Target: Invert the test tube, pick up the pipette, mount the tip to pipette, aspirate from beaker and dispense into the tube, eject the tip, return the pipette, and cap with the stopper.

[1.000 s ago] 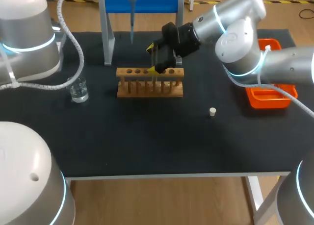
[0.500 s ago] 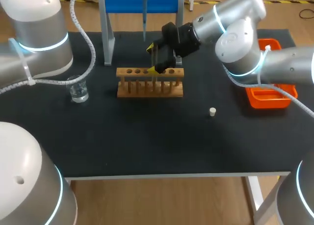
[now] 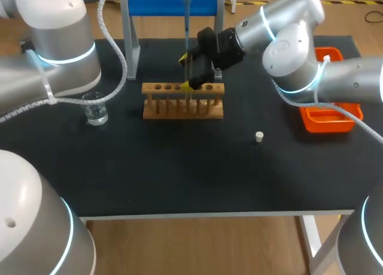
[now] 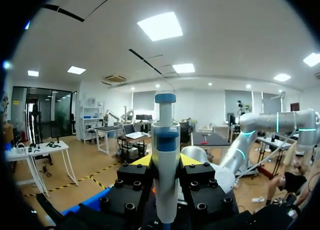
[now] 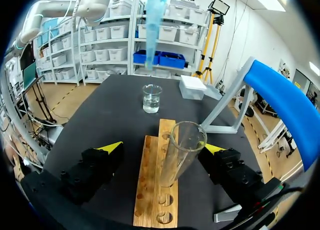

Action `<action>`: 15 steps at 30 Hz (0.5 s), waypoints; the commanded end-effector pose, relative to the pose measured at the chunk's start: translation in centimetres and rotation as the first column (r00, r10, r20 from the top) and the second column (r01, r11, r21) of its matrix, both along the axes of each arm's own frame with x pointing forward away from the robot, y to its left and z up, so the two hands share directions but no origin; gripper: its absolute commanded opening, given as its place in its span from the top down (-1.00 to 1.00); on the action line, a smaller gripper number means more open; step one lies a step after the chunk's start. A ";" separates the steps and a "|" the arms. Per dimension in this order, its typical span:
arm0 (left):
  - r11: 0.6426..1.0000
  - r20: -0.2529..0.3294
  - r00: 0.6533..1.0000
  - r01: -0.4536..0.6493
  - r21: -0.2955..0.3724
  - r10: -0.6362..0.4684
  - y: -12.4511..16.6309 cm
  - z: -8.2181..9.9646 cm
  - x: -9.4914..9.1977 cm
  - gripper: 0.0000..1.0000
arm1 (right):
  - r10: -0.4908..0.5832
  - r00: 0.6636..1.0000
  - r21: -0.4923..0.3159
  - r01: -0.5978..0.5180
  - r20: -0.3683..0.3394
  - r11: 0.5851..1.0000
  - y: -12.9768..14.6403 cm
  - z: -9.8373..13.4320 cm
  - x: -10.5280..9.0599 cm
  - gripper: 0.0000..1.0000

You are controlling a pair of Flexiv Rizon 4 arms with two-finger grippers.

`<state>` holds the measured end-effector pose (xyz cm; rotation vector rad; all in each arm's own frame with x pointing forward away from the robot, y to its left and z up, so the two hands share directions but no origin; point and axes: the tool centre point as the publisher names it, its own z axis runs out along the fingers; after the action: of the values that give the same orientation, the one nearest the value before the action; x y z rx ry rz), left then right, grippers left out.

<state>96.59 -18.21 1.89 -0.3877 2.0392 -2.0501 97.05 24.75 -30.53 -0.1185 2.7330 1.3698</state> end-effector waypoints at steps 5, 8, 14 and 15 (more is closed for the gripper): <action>1.000 0.006 1.000 0.008 -0.019 -0.008 -0.3 -0.6 0.4 1.00 | 0.002 1.000 -0.005 -0.002 -0.003 1.000 -0.1 0.1 0.0 -1.00; 1.000 0.007 1.000 0.010 -0.023 -0.010 -0.5 -0.8 0.4 1.00 | 0.002 1.000 -0.005 -0.002 -0.003 1.000 -0.1 0.1 0.0 -1.00; 1.000 0.004 1.000 0.011 -0.023 -0.011 -0.6 -1.1 0.6 1.00 | 0.002 1.000 -0.005 -0.002 -0.003 1.000 -0.1 0.1 0.0 -1.00; 1.000 0.004 1.000 0.012 -0.022 -0.012 -0.6 -1.1 0.6 1.00 | 0.002 1.000 -0.005 -0.002 -0.003 1.000 -0.1 0.1 0.0 -1.00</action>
<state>96.98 -18.69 0.85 -0.3807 2.0242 -2.0765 97.05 24.75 -30.53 -0.1185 2.7329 1.3699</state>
